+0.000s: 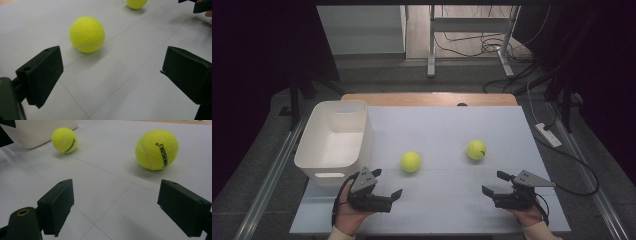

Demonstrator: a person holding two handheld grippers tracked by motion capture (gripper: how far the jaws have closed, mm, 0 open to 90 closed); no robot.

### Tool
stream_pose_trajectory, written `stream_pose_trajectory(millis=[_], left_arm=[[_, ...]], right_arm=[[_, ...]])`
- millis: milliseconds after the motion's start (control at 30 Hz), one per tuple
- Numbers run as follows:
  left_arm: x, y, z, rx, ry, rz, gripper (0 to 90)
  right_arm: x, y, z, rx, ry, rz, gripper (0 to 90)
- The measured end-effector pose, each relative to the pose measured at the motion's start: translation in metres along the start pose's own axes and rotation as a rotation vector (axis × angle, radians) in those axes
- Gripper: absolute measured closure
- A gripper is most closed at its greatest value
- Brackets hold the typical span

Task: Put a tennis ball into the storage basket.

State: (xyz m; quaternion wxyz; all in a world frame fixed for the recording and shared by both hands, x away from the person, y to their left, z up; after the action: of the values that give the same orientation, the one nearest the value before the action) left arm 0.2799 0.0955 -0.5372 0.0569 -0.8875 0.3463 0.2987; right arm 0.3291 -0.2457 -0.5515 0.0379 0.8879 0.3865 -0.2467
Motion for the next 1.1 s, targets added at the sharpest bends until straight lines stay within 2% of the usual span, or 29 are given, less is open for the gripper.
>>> stream_pose_trajectory(millis=[467, 1100], left_arm=[[0.004, 0.004, -0.011, 0.007, -0.014, -0.004, 4.2], [0.008, 0.008, -0.026, 0.026, -0.017, 0.011, 4.5]], right_arm=[[0.001, 0.000, 0.001, -0.008, -0.011, 0.001, 13.6], [0.002, -0.001, 0.002, -0.020, -0.014, -0.001, 13.7]])
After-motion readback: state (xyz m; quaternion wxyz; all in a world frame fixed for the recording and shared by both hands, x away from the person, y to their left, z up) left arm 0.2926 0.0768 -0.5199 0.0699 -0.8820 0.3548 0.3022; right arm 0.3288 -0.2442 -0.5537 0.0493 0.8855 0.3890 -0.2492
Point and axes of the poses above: each handheld gripper's, and its own axes: x roughly forward along the jaws, z roughly out of its underside, y roughly to its right, the point moved 9 cm from there along x, roughly forward along the jaws, and after that the axes turned 3 degrees about -y, right-handed, at the moved point
